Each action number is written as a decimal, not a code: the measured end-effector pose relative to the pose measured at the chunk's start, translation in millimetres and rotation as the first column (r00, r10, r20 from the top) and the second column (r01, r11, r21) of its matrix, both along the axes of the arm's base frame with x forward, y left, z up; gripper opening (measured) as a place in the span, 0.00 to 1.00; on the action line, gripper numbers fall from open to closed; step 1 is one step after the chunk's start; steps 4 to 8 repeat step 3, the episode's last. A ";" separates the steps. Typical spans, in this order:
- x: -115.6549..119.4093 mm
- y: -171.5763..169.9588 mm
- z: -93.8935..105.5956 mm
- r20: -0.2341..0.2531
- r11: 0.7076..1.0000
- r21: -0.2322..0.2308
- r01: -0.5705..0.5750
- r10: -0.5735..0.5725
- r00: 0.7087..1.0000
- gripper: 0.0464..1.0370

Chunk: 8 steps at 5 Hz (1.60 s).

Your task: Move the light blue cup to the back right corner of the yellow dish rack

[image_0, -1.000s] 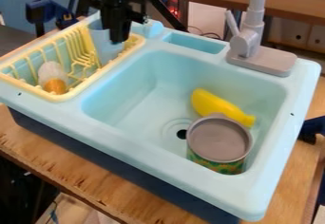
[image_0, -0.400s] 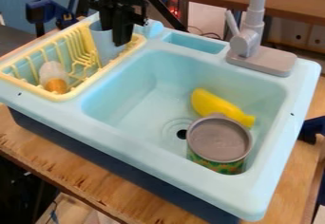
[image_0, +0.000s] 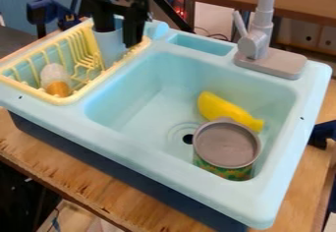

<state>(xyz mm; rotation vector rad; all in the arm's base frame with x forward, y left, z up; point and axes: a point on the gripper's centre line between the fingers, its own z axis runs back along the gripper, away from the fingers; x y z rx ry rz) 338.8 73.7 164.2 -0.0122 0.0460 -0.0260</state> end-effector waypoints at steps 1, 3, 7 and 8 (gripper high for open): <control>-10.3 0.3 23.7 0.034 0.999 -0.006 -0.045 0.045 0.998 0.97; -36.4 -40.1 38.6 -0.031 0.996 0.091 -0.023 0.026 0.999 0.96; -36.4 -40.1 38.6 -0.031 0.996 0.091 -0.023 0.026 0.999 0.96; -36.4 -40.1 38.6 -0.031 0.996 0.091 -0.023 0.026 0.999 0.96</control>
